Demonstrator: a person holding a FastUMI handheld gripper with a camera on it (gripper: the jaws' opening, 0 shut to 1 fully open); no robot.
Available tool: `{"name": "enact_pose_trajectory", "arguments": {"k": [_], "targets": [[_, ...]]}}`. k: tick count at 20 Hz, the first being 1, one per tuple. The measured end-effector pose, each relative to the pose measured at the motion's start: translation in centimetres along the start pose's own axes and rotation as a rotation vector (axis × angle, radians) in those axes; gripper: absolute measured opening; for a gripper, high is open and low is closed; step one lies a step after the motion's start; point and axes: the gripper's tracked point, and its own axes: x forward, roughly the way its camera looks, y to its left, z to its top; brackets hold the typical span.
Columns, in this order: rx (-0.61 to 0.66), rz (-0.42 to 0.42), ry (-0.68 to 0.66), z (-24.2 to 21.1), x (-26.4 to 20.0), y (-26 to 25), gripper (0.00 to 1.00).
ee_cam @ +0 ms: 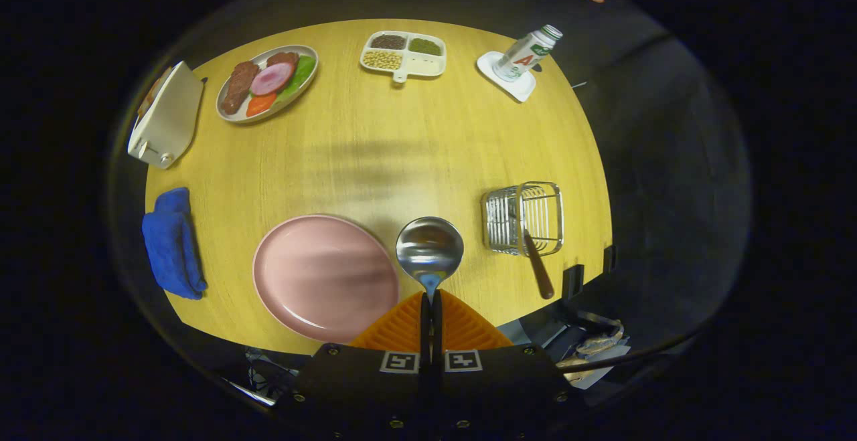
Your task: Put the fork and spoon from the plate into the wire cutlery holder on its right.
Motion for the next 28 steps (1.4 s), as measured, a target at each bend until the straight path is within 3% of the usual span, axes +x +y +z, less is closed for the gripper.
{"name": "enact_pose_trajectory", "arguments": {"k": [4, 11, 26, 28], "targets": [[0.071, -0.023, 0.047, 0.5, 0.7, -4.6, 0.00], [0.077, -0.053, 0.171, 1.1, 3.7, -10.4, 0.00], [0.028, 0.096, 0.305, 2.2, 8.3, -10.8, 0.00], [0.023, 0.088, 0.304, 1.9, 8.5, -11.0, 0.05]]}}
